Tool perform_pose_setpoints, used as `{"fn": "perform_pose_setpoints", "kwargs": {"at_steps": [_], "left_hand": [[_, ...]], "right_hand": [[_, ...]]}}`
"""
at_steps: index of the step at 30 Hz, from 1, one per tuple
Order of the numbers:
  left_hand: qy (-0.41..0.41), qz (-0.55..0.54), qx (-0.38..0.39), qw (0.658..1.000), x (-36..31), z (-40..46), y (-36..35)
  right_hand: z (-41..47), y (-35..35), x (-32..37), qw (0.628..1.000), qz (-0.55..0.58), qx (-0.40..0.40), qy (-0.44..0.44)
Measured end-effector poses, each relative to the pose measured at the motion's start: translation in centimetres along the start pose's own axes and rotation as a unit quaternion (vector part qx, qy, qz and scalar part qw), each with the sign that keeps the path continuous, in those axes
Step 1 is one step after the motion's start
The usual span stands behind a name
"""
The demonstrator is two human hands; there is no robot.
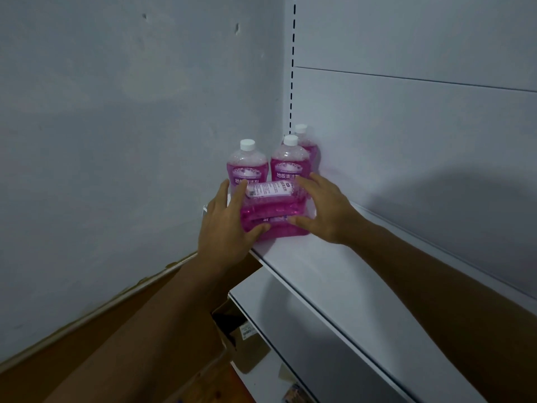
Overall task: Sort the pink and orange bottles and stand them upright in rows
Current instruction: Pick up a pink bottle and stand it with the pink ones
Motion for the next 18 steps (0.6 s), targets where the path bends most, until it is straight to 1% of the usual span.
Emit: {"fn": "perform_pose_setpoints", "kwargs": {"at_steps": [3,7,9,12,14,16,18], "left_hand": [[-0.009,-0.014,0.021,1.0,-0.2,-0.2,-0.4],[-0.011,-0.005,0.004,1.0,-0.4,-0.9,-0.5],[-0.026,0.008,-0.011,1.0,-0.7,-1.2,-0.3],[-0.083,0.039,-0.037,0.995,-1.4,-1.4,-0.3],[-0.12,0.056,-0.039,0.99,-2.6,-1.5,-0.8],[-0.149,0.068,-0.024,0.986,-4.1,-1.9,-1.9],[-0.18,0.067,0.006,0.981,-6.1,-2.6,-3.6]], "right_hand": [[-1.2,0.5,0.3,0.999,0.031,-0.007,-0.002],[-2.9,0.7,0.5,1.0,0.018,-0.018,-0.004],[-3.6,0.5,0.2,1.0,0.003,-0.015,-0.012],[-4.6,0.7,-0.7,0.999,-0.016,-0.017,-0.034],[-5.4,1.6,-1.3,0.998,-0.028,-0.026,-0.052],[-6.9,3.1,-1.9,0.996,-0.044,-0.03,-0.078],[-9.2,4.9,-3.0,0.991,-0.063,-0.026,-0.111]]}}
Point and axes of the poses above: each hand's wrist, its own z-axis towards the middle knuckle, its own y-axis out of the back of the hand, x = y × z, the point moved 1 cm from there along z, towards the middle knuckle, and after that the axes turned 14 degrees about -z, right-handed, at the moved point
